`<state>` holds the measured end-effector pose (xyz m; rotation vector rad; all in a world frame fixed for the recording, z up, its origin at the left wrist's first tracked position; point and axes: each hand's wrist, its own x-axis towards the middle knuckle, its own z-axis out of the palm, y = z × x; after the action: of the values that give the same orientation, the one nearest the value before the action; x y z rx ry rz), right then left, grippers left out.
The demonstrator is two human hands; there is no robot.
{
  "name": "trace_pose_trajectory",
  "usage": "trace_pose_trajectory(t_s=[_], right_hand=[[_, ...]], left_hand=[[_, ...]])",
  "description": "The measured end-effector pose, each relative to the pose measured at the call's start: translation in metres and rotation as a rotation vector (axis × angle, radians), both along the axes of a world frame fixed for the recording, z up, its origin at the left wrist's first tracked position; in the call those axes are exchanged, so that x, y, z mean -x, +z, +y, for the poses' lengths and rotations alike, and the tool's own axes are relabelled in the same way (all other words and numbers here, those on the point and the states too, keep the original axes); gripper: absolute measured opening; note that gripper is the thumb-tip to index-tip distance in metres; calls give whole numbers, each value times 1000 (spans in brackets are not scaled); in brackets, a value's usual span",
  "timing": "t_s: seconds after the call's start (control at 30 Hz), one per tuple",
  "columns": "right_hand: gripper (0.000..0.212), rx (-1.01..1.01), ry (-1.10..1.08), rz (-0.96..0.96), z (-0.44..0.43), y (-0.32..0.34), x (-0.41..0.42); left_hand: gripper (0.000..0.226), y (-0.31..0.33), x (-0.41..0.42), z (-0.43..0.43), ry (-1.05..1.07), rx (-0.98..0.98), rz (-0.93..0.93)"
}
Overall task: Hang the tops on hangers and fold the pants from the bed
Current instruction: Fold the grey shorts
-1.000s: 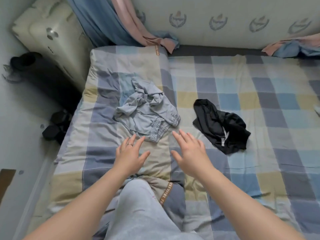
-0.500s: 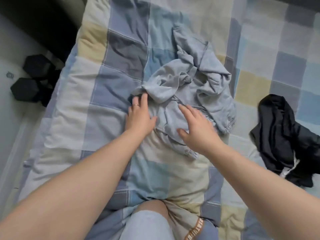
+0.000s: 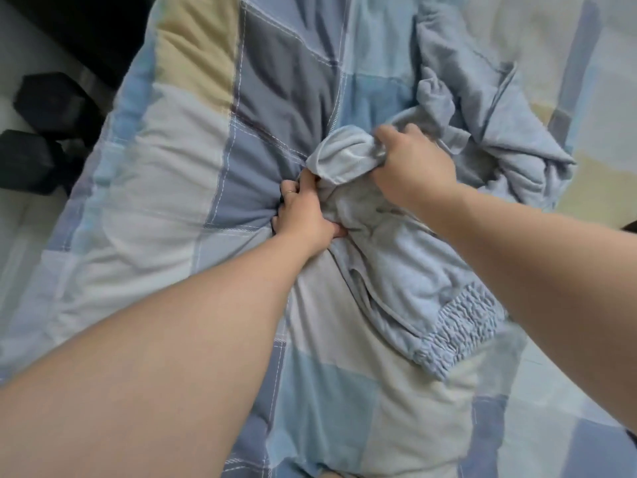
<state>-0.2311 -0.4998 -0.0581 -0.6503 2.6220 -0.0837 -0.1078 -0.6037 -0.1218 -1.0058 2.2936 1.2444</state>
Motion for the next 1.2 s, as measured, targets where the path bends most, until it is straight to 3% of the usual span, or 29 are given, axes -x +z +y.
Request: trace_pose_trajectory(t_s=[0.07,0.13,0.33,0.4,0.53,0.83,0.97,1.07,1.2], right_hand=[[24,27,-8,-28,-4,7,5],[12,45,-13,-58,2,15,-1],[24,4,-45,-251,54,28,-61],[20,6,-51,-288,73,31,-84],[37,51,-134,-351,106,49,-132],[21,-40,-329,-412,204,124,-239],[16,98,-454,-449,250,172,-286],[27,217,-525,-400,288,206,-323],[17,332,-525,-325,337,252,-370]], left_hand=[[89,3,-3,-3,24,-61,67],[73,7,-5,-7,29,-95,95],[44,29,-20,1,-26,-89,72],[35,38,-31,15,-124,29,-16],[12,55,-64,52,-322,233,-84],[12,135,-153,152,-458,218,-99],[18,188,-188,195,-518,301,5],[22,232,-215,222,-540,327,109],[21,288,-253,260,-582,357,197]])
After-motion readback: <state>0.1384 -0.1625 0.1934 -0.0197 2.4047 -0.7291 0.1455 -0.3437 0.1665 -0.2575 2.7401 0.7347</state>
